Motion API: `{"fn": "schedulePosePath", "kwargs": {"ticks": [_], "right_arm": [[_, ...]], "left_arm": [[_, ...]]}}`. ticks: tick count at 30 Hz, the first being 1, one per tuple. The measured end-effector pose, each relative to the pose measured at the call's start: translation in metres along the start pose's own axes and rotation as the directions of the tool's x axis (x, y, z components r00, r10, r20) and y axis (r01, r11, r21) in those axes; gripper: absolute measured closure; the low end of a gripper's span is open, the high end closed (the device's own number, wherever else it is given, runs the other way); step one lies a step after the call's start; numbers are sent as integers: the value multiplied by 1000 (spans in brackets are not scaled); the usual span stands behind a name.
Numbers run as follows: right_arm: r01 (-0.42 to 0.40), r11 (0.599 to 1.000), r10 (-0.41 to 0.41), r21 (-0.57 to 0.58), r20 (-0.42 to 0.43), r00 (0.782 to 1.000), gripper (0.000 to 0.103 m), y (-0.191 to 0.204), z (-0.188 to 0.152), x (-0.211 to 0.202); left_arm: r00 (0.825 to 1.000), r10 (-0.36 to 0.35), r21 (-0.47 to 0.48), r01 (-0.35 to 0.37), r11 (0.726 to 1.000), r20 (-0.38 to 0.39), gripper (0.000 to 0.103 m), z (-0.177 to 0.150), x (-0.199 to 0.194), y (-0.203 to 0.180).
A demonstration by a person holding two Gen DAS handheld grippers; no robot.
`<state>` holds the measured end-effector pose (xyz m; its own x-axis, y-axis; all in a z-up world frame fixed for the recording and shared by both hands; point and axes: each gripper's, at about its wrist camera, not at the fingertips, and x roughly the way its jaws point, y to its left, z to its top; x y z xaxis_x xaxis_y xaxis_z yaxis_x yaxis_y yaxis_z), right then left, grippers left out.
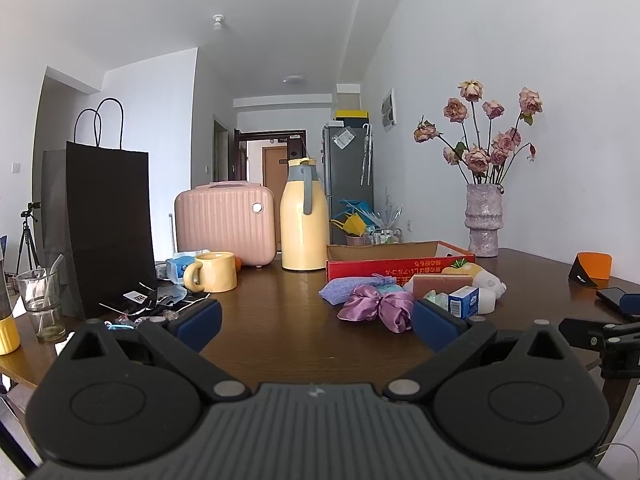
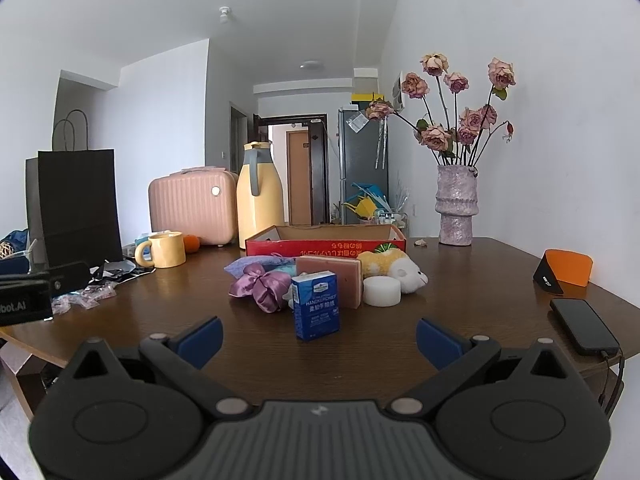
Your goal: Organize soft objects
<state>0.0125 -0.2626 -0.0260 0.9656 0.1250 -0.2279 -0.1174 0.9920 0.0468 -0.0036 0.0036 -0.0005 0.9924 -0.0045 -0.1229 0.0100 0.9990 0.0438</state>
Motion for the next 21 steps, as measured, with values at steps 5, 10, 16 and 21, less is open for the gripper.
{"fn": "schedulePosePath", "kwargs": {"ticks": [5, 10, 16, 21], "right_arm": [[2, 1000, -2, 5, -6, 1000, 0, 0, 0, 1], [-27, 998, 29, 48, -32, 999, 0, -5, -1, 4], [-21, 1000, 21, 19, -17, 1000, 0, -1, -3, 2], [-14, 1000, 14, 11, -15, 1000, 0, 0, -3, 1]], "left_arm": [[1000, 1, 0, -1, 1000, 1, 0, 0, 0, 0], [1000, 4, -2, -4, 1000, 4, 0, -1, 0, 1], [1000, 4, -2, -4, 1000, 1, 0, -1, -1, 1], [1000, 5, -3, -5, 1000, 2, 0, -1, -1, 1]]}}
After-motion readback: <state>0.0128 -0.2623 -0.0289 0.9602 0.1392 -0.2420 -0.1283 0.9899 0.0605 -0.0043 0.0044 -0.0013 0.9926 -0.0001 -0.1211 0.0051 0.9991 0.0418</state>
